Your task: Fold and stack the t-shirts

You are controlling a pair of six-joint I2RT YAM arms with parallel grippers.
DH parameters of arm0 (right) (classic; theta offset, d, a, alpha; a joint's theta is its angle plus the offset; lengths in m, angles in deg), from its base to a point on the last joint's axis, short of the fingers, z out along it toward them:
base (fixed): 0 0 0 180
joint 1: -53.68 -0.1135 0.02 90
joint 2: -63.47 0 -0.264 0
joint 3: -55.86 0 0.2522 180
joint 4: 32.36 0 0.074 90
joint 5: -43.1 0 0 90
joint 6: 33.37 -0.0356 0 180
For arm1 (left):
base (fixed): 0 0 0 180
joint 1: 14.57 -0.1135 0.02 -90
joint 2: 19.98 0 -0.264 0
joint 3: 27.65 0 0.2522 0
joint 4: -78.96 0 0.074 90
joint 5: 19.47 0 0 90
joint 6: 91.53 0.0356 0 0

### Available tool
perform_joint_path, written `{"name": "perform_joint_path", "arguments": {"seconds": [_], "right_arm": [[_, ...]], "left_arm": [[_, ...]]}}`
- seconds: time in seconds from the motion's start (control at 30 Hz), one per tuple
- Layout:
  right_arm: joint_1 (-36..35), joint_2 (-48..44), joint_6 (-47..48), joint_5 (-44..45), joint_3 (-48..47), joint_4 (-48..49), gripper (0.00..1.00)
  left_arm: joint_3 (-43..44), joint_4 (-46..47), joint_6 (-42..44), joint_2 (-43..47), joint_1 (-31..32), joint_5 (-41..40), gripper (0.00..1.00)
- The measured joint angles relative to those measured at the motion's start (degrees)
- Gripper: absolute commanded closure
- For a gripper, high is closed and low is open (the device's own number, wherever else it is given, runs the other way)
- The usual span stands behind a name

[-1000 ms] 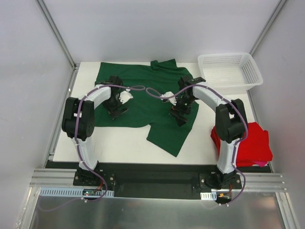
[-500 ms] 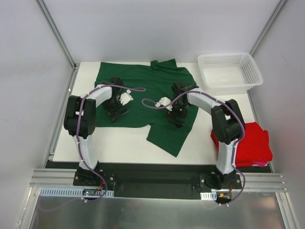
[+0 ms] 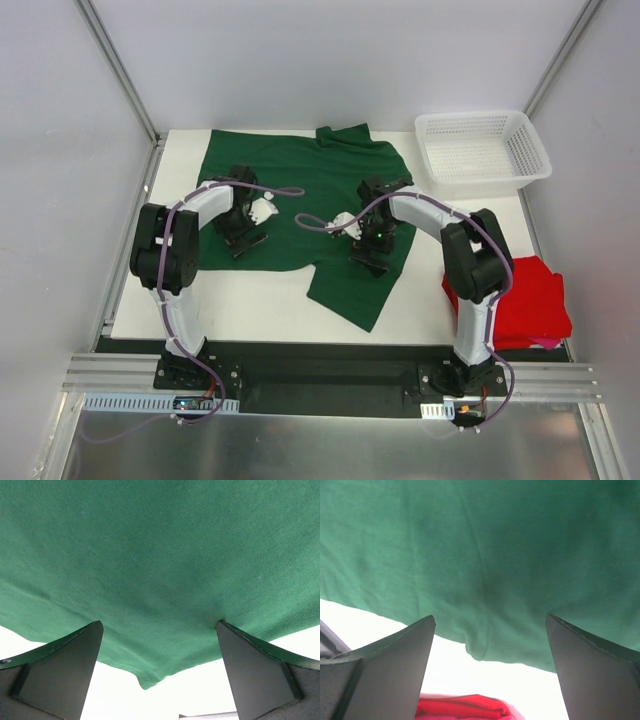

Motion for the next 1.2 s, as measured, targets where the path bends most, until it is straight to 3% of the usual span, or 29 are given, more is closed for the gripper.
{"name": "perform_joint_path", "arguments": {"seconds": [0.2,0.4,0.53,0.87,1.2], "right_arm": [[-0.68,-2.25,-1.99,1.53,1.46,2.08,0.04],[-4.37,-19.71,-6.12,6.95,11.37,11.47,0.04],[-10.58,-27.82,-8.07,9.7,20.28,16.9,0.04],[-20.85,-33.2,-13.4,15.3,36.44,23.69,0.04],[-30.05,-42.25,-17.59,15.1,37.0,22.16,0.01]], "left_arm": [[-0.39,-0.17,-0.39,1.46,0.0,0.0,0.01],[-3.1,0.07,-0.37,13.77,0.04,-1.38,0.01],[-11.13,0.07,3.76,22.23,-0.31,-4.0,0.01],[-21.35,0.57,12.28,22.6,-4.31,-8.85,0.01],[-21.42,5.81,16.94,22.6,-7.15,-10.58,0.01]]}}
